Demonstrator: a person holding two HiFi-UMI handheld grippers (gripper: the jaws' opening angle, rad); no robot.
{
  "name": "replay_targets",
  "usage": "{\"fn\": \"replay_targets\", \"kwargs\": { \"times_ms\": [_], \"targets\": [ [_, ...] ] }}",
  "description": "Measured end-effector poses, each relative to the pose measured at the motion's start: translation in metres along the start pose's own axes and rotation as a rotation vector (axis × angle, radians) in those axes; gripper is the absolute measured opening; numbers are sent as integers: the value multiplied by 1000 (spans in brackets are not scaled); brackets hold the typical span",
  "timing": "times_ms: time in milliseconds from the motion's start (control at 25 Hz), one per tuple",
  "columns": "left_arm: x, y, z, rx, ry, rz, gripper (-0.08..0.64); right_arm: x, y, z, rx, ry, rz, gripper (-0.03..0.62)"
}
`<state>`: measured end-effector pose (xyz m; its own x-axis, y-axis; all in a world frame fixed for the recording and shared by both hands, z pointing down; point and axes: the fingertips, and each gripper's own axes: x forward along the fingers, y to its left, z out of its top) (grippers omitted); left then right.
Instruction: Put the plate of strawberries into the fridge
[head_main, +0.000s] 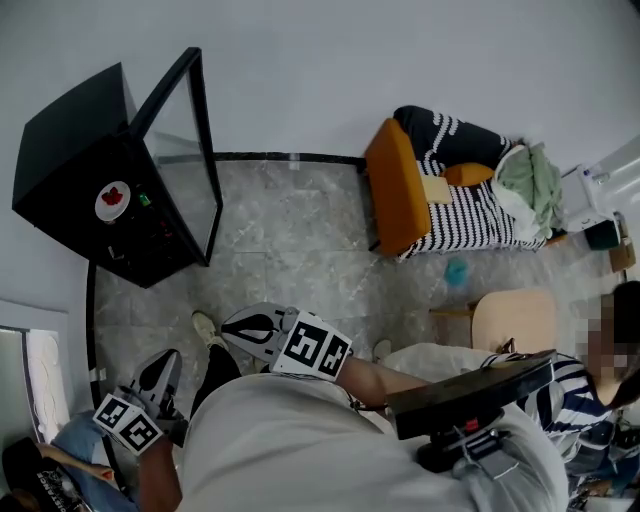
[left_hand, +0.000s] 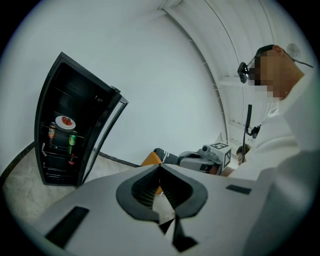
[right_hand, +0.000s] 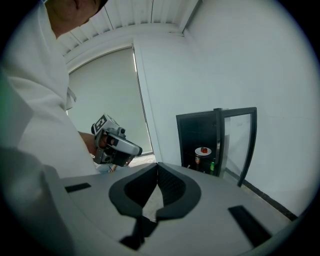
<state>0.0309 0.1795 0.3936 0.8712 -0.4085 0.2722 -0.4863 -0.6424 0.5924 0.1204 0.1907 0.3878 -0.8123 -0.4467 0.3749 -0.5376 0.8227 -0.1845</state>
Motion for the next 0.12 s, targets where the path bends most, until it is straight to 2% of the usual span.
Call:
{"fn": "replay_targets", "kwargs": {
  "times_ms": [120],
  "targets": [
    [-1,9,0,-1,1,-1,12,8,-2,1,-1,-1,-2,17]
  ]
}}
